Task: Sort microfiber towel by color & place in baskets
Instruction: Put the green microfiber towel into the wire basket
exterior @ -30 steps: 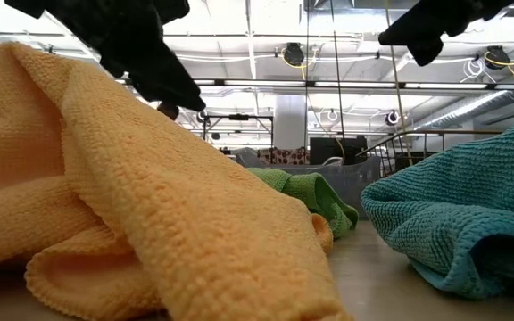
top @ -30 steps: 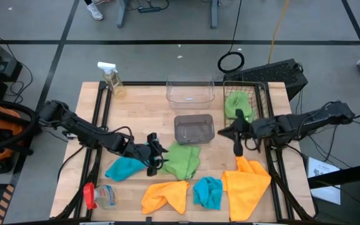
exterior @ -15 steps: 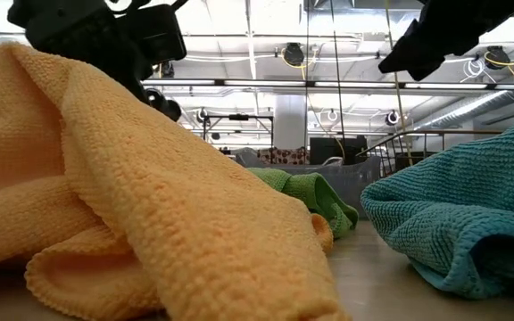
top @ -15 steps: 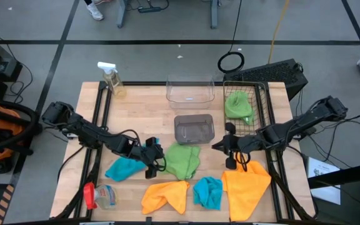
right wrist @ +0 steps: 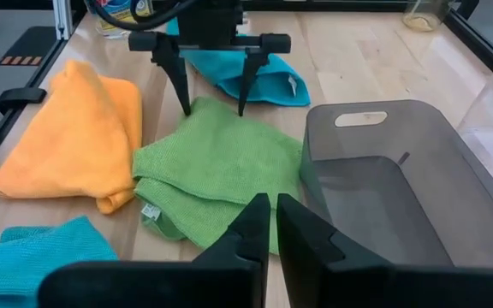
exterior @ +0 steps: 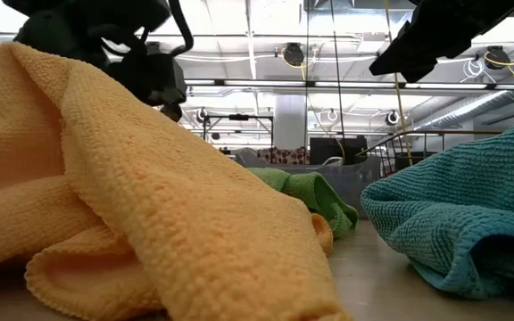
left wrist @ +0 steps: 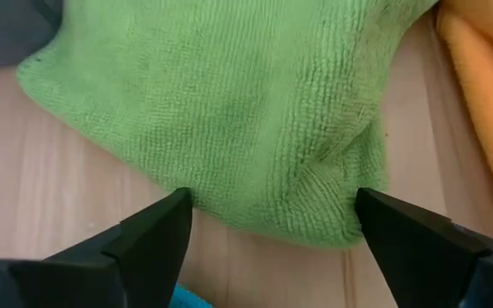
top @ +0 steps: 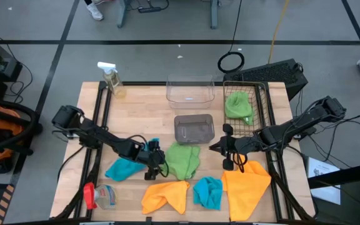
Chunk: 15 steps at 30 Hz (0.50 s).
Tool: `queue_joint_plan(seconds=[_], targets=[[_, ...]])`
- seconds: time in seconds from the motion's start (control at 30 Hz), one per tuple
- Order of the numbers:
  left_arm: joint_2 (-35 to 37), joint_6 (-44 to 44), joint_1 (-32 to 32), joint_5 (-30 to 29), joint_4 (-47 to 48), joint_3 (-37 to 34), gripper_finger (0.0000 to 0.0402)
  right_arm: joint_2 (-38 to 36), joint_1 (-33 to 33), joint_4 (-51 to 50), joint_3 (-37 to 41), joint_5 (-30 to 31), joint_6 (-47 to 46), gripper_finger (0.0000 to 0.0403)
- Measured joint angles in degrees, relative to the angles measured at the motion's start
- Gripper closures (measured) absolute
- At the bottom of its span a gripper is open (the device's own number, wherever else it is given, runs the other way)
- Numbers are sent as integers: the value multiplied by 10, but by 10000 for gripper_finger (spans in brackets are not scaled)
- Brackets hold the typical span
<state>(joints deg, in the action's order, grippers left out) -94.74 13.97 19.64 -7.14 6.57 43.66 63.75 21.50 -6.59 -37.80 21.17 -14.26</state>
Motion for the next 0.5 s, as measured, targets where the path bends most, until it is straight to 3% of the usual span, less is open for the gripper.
queue_joint_plan(seconds=[0.23,0.5], targets=[[-18,-8,0,0,-7,1,150,0,0,0,0,0,0,385],[-14,-11,3,-20,-22,0,328,0,0,20,0,0,0,385]])
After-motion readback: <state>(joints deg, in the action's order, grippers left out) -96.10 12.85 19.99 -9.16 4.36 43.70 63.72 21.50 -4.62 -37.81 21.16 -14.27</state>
